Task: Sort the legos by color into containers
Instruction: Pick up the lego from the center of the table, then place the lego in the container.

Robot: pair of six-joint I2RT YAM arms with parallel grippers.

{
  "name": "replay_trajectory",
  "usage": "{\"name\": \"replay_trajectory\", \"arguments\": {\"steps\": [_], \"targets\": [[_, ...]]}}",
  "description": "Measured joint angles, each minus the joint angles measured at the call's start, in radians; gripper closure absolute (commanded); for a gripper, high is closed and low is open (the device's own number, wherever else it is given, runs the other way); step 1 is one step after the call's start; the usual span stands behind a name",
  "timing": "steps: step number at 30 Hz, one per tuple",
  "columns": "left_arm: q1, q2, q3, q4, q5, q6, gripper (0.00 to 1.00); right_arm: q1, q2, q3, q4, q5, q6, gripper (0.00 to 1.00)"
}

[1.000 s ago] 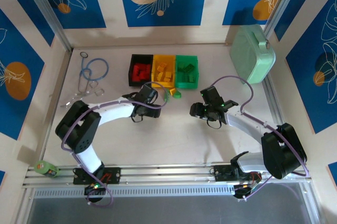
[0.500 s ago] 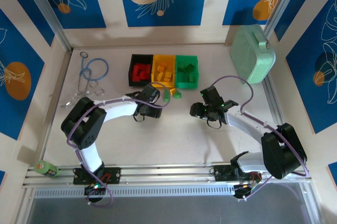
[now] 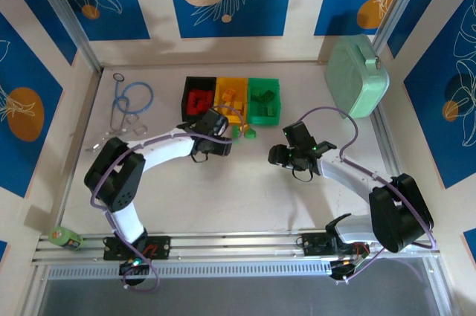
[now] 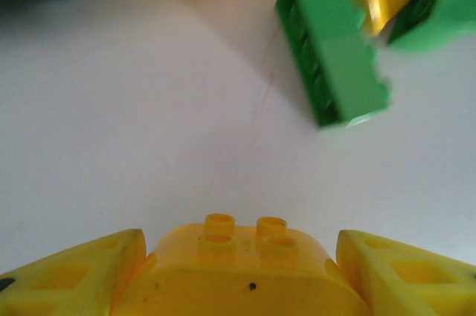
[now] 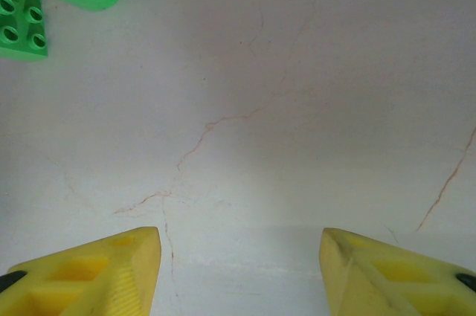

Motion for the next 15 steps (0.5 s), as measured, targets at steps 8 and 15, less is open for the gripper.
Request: {"name": "replay_trajectory", "arguments": {"steps": [8, 15], "targets": [[0.044, 0.109, 0.266, -0.023, 0.010, 0.031, 0.46, 0.000, -0.021, -0.003, -0.001, 0.000, 0.000, 0.41], [0.085, 0.302, 0.529, -0.099, 0.015, 0.064, 0.46, 0.000, -0.051, -0.005, -0.011, 0.003, 0.000, 0.41]]}}
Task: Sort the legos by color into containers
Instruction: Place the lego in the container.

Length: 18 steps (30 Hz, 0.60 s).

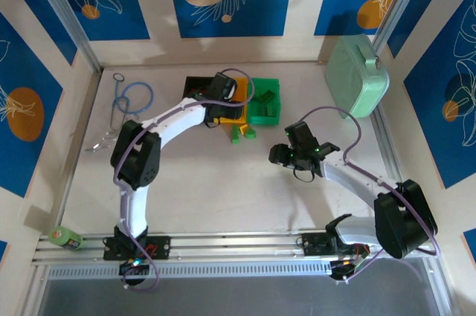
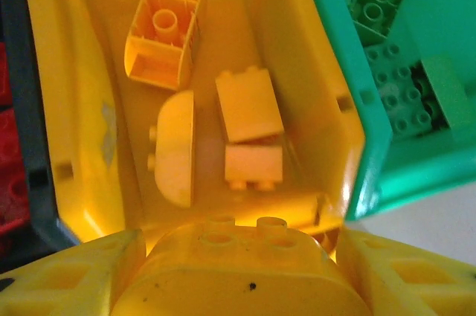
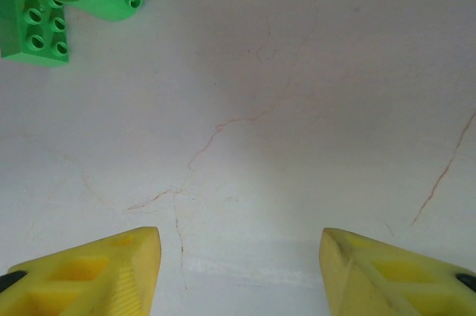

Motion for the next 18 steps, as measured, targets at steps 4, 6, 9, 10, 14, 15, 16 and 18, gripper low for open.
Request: {"name": "replay_trajectory", "arguments": {"steps": [4, 6, 9, 10, 14, 15, 16, 18], "targets": [[0.016, 0.073, 0.114, -0.047, 0.000, 0.016, 0.44, 0.000, -0.016, 0.000, -0.008, 0.000, 0.000, 0.41], [0.023, 0.103, 0.164, -0.067, 0.000, 0.022, 0.38, 0.000, -0.018, 0.000, -0.010, 0.000, 0.000, 0.41], [0.032, 0.150, 0.255, -0.116, -0.002, 0.023, 0.32, 0.000, -0.018, 0.000, -0.015, 0.000, 0.000, 0.41], [0.033, 0.163, 0.283, -0.128, -0.005, 0.026, 0.29, 0.000, -0.018, 0.000, -0.016, 0.000, 0.000, 0.41], [0.035, 0.163, 0.307, -0.146, -0.008, 0.041, 0.23, 0.000, -0.017, 0.000, -0.016, 0.000, 0.000, 0.41], [0.035, 0.158, 0.303, -0.145, -0.008, 0.042, 0.22, 0.000, -0.016, 0.000, -0.016, 0.000, 0.000, 0.41], [0.035, 0.148, 0.289, -0.140, -0.008, 0.044, 0.21, 0.000, -0.015, 0.000, -0.016, -0.001, 0.000, 0.41], [0.035, 0.116, 0.248, -0.138, -0.008, 0.047, 0.20, 0.000, -0.011, 0.000, -0.015, -0.001, 0.000, 0.41]]}}
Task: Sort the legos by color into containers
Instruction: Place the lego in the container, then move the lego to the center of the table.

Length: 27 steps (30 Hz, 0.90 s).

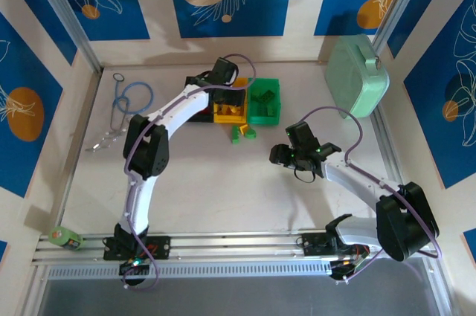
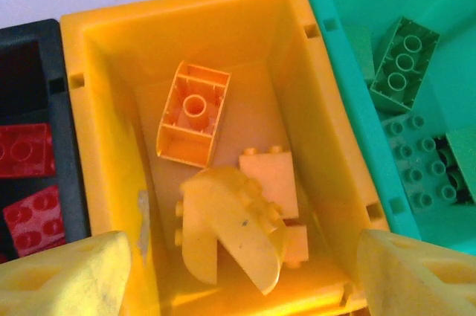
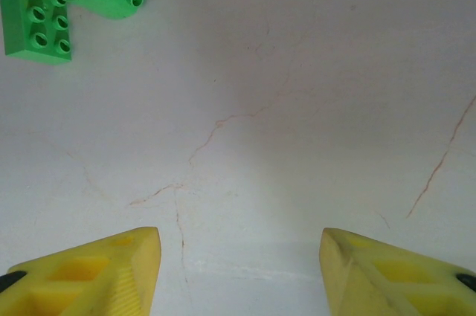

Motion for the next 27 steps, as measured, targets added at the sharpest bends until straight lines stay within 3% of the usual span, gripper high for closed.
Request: {"name": "replay_trajectory", "arguments": {"steps": [7, 11, 19, 27], "targets": [[-0.001, -0.185, -0.188, 0.047, -0.001, 0.001, 0.20, 0.006, 0.056, 0.026, -0.006, -0.003, 0.000, 0.41], [-0.001, -0.375, -0.417, 0.138, -0.005, -0.014, 0.20, 0.008, 0.105, 0.100, -0.007, -0.003, -0.002, 0.41], [-0.001, -0.671, -0.867, 0.286, -0.011, -0.097, 0.21, 0.026, 0.315, 0.339, -0.008, -0.003, -0.032, 0.45], [-0.001, -0.878, -1.115, 0.315, -0.017, -0.157, 0.21, 0.036, 0.566, 0.624, -0.044, -0.003, -0.087, 0.53]]}}
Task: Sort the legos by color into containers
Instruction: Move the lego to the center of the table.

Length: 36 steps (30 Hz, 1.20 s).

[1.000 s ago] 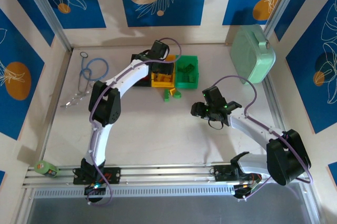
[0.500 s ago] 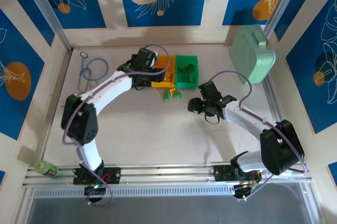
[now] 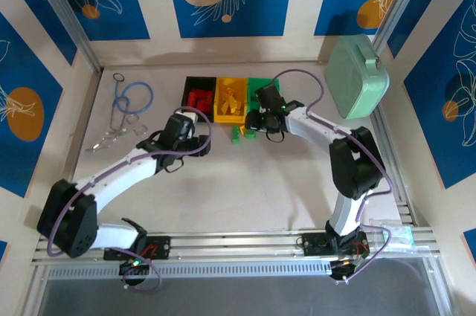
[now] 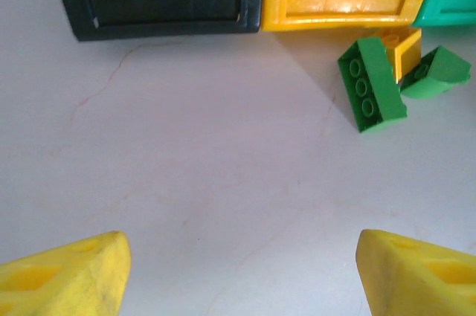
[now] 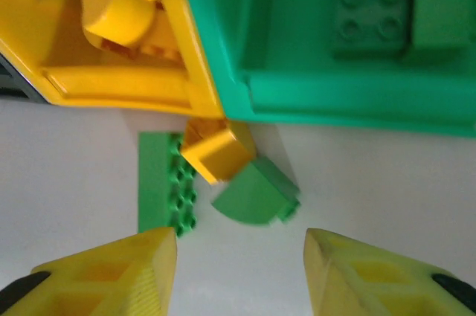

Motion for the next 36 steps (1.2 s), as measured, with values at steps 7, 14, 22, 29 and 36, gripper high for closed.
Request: {"name": "replay_trajectory", "arguments": {"steps": [7, 14, 22, 29, 36], "targets": [[0.000, -0.158, -0.124, 0.002, -0.023, -0.026, 0.21, 0.030, 0.185, 0.213, -0.084, 0.035, -0.028, 0.57], [0.000, -0.208, -0.178, -0.005, -0.040, -0.037, 0.21, 0.081, 0.307, 0.346, -0.175, 0.105, -0.034, 0.60], [0.000, -0.226, -0.189, -0.005, -0.048, -0.037, 0.21, 0.098, 0.348, 0.400, -0.245, 0.182, -0.029, 0.65], [0.000, -0.226, -0.190, -0.004, -0.048, -0.037, 0.21, 0.098, 0.350, 0.400, -0.271, 0.220, -0.023, 0.67], [0.000, -0.226, -0.190, -0.004, -0.048, -0.037, 0.21, 0.108, 0.351, 0.390, -0.255, 0.225, -0.023, 0.68]]}}
